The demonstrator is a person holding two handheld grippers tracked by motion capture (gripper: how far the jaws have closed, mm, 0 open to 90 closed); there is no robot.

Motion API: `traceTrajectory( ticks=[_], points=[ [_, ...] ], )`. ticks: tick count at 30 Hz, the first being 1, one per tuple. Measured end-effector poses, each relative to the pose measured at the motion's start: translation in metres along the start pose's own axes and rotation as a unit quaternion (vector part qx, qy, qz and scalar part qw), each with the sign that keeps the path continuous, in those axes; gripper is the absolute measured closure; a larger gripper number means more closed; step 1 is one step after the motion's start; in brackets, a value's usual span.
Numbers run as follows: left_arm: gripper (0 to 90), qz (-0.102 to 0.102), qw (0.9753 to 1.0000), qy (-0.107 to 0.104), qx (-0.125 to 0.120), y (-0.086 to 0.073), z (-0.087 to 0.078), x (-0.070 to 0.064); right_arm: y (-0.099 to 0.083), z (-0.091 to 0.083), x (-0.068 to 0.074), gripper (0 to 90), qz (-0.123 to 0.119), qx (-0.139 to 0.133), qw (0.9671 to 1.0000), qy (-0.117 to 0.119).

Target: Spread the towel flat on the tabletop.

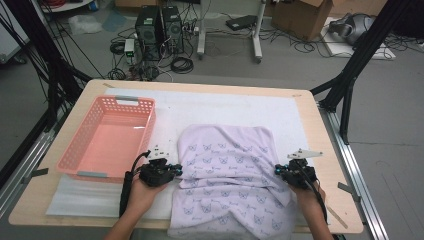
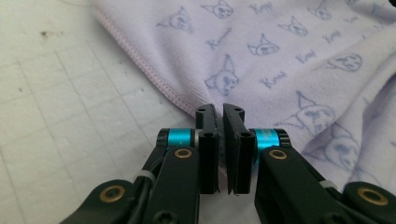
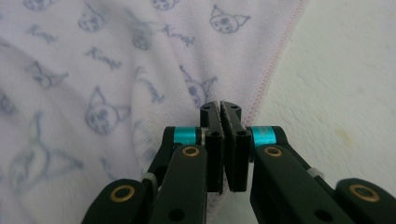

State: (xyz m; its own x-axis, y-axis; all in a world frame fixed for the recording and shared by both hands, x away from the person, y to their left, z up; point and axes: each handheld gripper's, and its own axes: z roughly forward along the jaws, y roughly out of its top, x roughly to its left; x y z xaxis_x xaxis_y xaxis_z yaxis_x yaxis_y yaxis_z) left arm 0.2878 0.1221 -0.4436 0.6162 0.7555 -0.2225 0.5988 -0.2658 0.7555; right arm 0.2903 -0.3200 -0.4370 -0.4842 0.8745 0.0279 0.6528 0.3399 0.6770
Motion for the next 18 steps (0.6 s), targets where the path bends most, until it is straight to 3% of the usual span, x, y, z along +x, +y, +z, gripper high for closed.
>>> traceTrajectory(
  ticks=[4,7,9,13,16,18],
  points=[
    [80.9,-0.008,0.9999,-0.011,-0.010,0.002,-0.002,0.000,-0.012,-0.014,-0.007,88.3,0.000,0.008,1.0000,-0.006],
    [63.0,-0.019,0.9995,-0.011,-0.021,0.009,0.001,0.002,-0.016,-0.022,-0.008,88.2,-0.001,0.027,0.9993,-0.025],
    [58.4,-0.019,0.9994,-0.008,-0.028,0.016,0.004,0.003,-0.017,-0.025,-0.010,86.4,0.005,0.028,0.9992,-0.027],
    [50.7,-0.023,0.9985,0.004,-0.050,0.033,0.016,0.007,-0.018,-0.027,-0.013,71.0,0.014,-0.002,0.9997,-0.022],
    [50.6,-0.017,0.9974,0.018,-0.068,0.047,0.024,0.012,-0.016,-0.028,-0.013,66.5,0.014,-0.025,0.9994,-0.022],
    [50.4,-0.028,0.9965,0.022,-0.076,0.059,0.031,0.018,-0.015,-0.030,-0.013,65.6,0.016,-0.036,0.9991,-0.018]
  ],
)
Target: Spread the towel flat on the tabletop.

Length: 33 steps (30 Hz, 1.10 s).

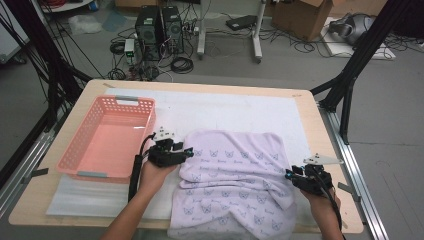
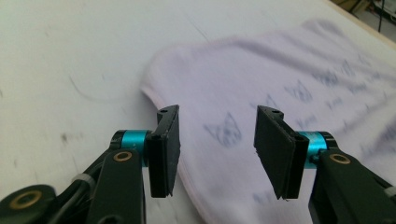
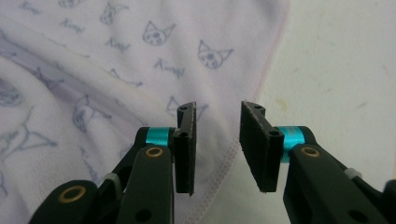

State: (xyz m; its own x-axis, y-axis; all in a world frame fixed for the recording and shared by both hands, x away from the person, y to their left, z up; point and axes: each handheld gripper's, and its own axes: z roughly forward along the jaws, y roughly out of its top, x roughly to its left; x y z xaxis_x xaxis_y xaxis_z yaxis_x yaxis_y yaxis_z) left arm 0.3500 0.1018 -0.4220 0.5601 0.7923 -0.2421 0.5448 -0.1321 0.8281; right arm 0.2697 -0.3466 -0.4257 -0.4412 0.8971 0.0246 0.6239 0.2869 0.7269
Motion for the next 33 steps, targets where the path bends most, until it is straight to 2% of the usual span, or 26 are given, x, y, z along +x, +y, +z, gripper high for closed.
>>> traceTrajectory(
  ticks=[2,3,5,8,12,14,18,20,22,25,27,31,33],
  points=[
    [50.3,-0.027,0.9996,-0.007,-0.004,0.011,0.009,0.008,0.001,0.000,0.000,65.3,-0.002,-0.006,1.0000,0.004],
    [50.2,-0.032,0.9994,-0.007,-0.005,0.015,0.014,0.012,0.002,0.001,0.001,65.3,-0.004,-0.007,0.9999,0.006],
    [50.3,-0.032,0.9995,-0.006,0.004,0.023,0.023,0.017,0.002,0.002,0.003,65.4,-0.008,-0.008,0.9999,0.010],
    [51.2,-0.027,0.9996,-0.002,0.002,0.031,0.032,0.022,0.004,0.001,0.006,65.4,-0.015,-0.011,0.9997,0.016],
    [54.7,-0.022,0.9996,0.019,-0.003,0.032,0.041,0.027,0.006,0.000,0.007,65.3,-0.021,-0.016,0.9995,0.020],
    [56.3,-0.030,0.9989,0.035,0.010,0.028,0.045,0.033,0.006,0.001,0.008,65.4,-0.024,-0.017,0.9993,0.022],
    [65.4,-0.014,0.9966,0.074,0.034,0.023,0.053,0.039,0.007,0.002,0.009,65.3,-0.028,-0.018,0.9991,0.027],
    [66.1,-0.018,0.9963,0.072,0.043,0.021,0.057,0.038,0.007,0.002,0.009,65.2,-0.029,-0.017,0.9991,0.028],
    [65.5,-0.010,0.9965,0.064,0.052,0.019,0.060,0.034,0.007,0.002,0.009,65.2,-0.029,-0.018,0.9990,0.028],
    [57.6,0.002,0.9968,0.051,0.061,0.018,0.065,0.025,0.007,0.002,0.009,65.2,-0.027,-0.018,0.9990,0.029],
    [50.0,0.019,0.9962,0.054,0.066,0.017,0.067,0.019,0.007,0.002,0.008,65.2,-0.027,-0.019,0.9990,0.030],
    [45.5,0.043,0.9946,0.063,0.070,0.016,0.070,0.010,0.007,0.002,0.009,65.0,-0.026,-0.020,0.9990,0.032],
    [46.3,0.050,0.9949,0.053,0.069,0.015,0.071,0.004,0.007,0.002,0.009,65.1,-0.025,-0.020,0.9989,0.033]
  ],
)
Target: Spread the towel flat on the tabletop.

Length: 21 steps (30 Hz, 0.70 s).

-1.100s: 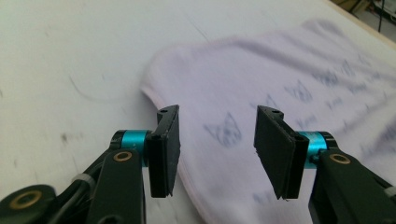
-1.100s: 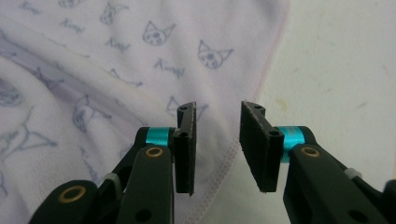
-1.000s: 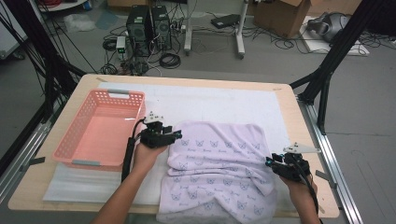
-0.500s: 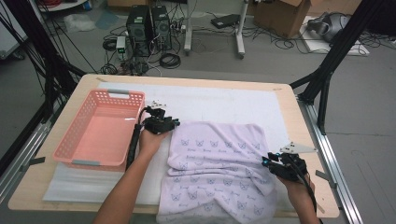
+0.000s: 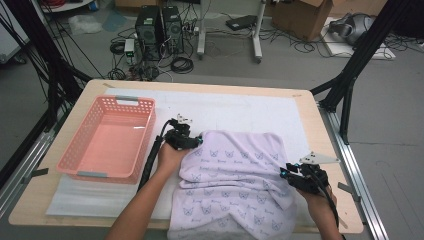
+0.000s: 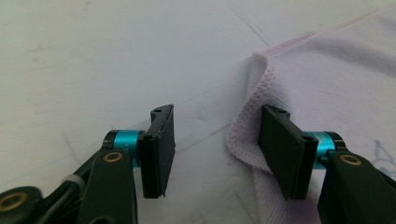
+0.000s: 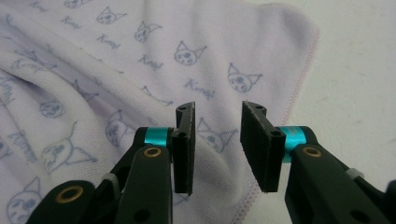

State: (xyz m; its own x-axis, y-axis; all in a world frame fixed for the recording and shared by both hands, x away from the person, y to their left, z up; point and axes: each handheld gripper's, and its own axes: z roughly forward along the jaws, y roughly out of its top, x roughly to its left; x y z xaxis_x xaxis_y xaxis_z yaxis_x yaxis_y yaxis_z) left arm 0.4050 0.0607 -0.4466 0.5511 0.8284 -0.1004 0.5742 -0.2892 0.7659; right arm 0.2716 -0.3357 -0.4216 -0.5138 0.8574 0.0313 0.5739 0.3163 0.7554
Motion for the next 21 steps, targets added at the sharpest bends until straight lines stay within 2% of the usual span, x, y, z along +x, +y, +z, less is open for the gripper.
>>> traceTrajectory(
  ticks=[1,3,4,6,9,11,12,13,16,20,21],
  points=[
    [47.7,0.010,0.9999,-0.003,-0.003,-0.001,0.001,-0.003,0.000,0.000,0.000,65.1,-0.002,-0.001,1.0000,0.000],
    [61.9,0.026,0.9994,-0.018,-0.012,-0.002,0.002,-0.009,0.000,0.001,0.000,65.1,-0.003,0.000,1.0000,0.001],
    [66.1,0.031,0.9992,-0.021,-0.014,-0.002,0.002,-0.012,0.000,0.001,0.000,65.1,-0.001,0.001,1.0000,0.003],
    [73.9,0.040,0.9988,-0.025,-0.015,-0.002,0.003,-0.015,0.000,0.001,0.000,65.1,0.000,0.002,1.0000,0.003],
    [82.4,0.042,0.9987,-0.024,-0.018,-0.001,0.002,-0.015,-0.001,0.001,-0.001,65.0,-0.001,0.000,1.0000,0.002],
    [84.1,0.023,0.9993,-0.014,-0.025,0.000,0.001,-0.009,-0.001,0.000,-0.001,65.0,0.002,0.000,1.0000,0.002],
    [84.6,0.005,0.9994,-0.002,-0.035,0.001,-0.001,-0.003,-0.001,0.000,-0.001,65.0,0.002,-0.001,1.0000,0.001],
    [84.8,-0.004,0.9992,0.007,-0.040,0.001,-0.002,0.001,-0.001,0.000,-0.002,64.9,0.000,-0.001,1.0000,0.002],
    [85.2,-0.036,0.9962,0.054,-0.057,0.004,-0.009,0.022,0.000,0.001,-0.003,64.8,0.004,-0.002,1.0000,0.002],
    [85.2,-0.064,0.9920,0.089,-0.064,0.004,-0.012,0.038,0.002,0.007,-0.005,64.5,0.008,-0.003,1.0000,0.003],
    [83.8,-0.070,0.9918,0.087,-0.061,0.003,-0.011,0.040,0.003,0.009,-0.006,64.2,0.010,-0.002,0.9999,0.002]
  ],
)
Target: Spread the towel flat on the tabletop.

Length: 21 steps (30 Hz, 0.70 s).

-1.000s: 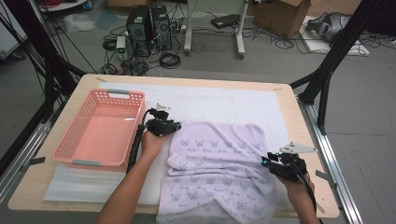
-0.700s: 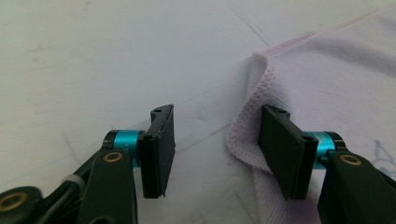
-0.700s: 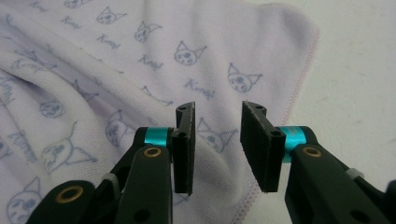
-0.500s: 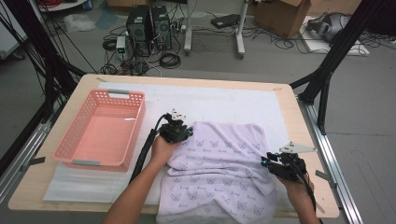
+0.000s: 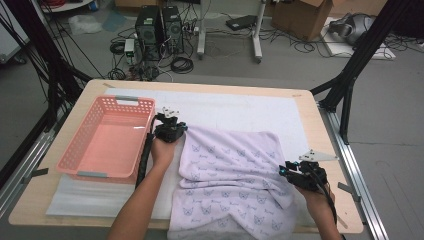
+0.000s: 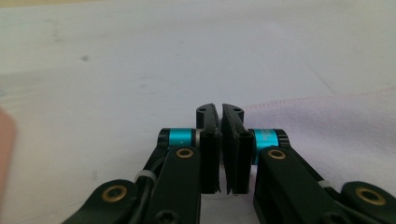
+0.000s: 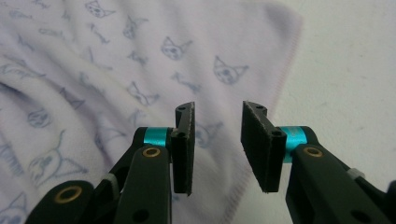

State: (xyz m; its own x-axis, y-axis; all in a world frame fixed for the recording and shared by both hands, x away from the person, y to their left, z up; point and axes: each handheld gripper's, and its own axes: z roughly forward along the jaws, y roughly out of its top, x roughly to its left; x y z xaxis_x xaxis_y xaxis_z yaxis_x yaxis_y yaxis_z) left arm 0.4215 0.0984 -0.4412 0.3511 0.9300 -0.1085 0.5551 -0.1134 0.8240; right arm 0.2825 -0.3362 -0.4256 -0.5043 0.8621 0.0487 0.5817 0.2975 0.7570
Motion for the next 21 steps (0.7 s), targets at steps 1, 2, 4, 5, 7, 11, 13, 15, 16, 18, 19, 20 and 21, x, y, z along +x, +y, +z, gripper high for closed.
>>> traceTrajectory(
  ticks=[1,2,4,5,7,11,13,15,16,18,19,20,21],
  points=[
    [80.4,-0.007,1.0000,-0.003,0.004,-0.001,0.001,0.001,0.001,0.001,0.000,63.9,0.003,0.000,1.0000,-0.001],
    [69.5,-0.016,0.9998,-0.009,0.009,-0.001,0.001,0.001,0.002,0.004,-0.002,63.2,0.001,-0.002,1.0000,-0.002],
    [56.7,-0.025,0.9992,-0.025,0.017,-0.001,0.000,0.000,0.005,0.008,-0.005,61.7,0.008,-0.004,0.9999,-0.007],
    [53.8,-0.025,0.9990,-0.032,0.017,-0.001,-0.002,-0.002,0.007,0.011,-0.007,60.8,0.012,-0.006,0.9999,-0.008],
    [51.1,-0.017,0.9989,-0.042,0.017,0.001,-0.006,-0.006,0.011,0.016,-0.014,58.6,0.025,-0.012,0.9995,-0.014],
    [47.4,0.011,0.9980,-0.048,0.038,-0.003,-0.010,-0.013,0.021,0.030,-0.029,52.7,0.054,-0.020,0.9980,-0.024],
    [47.4,0.017,0.9976,-0.046,0.048,-0.006,-0.010,-0.013,0.026,0.039,-0.035,52.6,0.058,-0.018,0.9977,-0.029],
    [47.4,0.011,0.9977,-0.043,0.051,-0.010,-0.009,-0.012,0.032,0.050,-0.040,52.4,0.056,-0.008,0.9978,-0.036],
    [47.1,0.008,0.9974,-0.045,0.056,-0.012,-0.007,-0.011,0.036,0.055,-0.042,52.3,0.053,-0.005,0.9979,-0.038],
    [45.1,0.019,0.9976,-0.042,0.051,-0.014,-0.007,-0.014,0.042,0.064,-0.046,52.1,0.055,-0.004,0.9980,-0.032],
    [44.9,0.031,0.9975,-0.036,0.052,-0.015,-0.007,-0.016,0.046,0.069,-0.047,52.1,0.055,-0.005,0.9980,-0.032],
    [45.3,0.042,0.9973,-0.029,0.053,-0.015,-0.007,-0.018,0.049,0.073,-0.049,52.1,0.054,-0.005,0.9979,-0.034],
    [48.5,0.056,0.9969,-0.019,0.052,-0.015,-0.007,-0.020,0.052,0.078,-0.050,52.2,0.054,-0.002,0.9979,-0.037]
  ],
)
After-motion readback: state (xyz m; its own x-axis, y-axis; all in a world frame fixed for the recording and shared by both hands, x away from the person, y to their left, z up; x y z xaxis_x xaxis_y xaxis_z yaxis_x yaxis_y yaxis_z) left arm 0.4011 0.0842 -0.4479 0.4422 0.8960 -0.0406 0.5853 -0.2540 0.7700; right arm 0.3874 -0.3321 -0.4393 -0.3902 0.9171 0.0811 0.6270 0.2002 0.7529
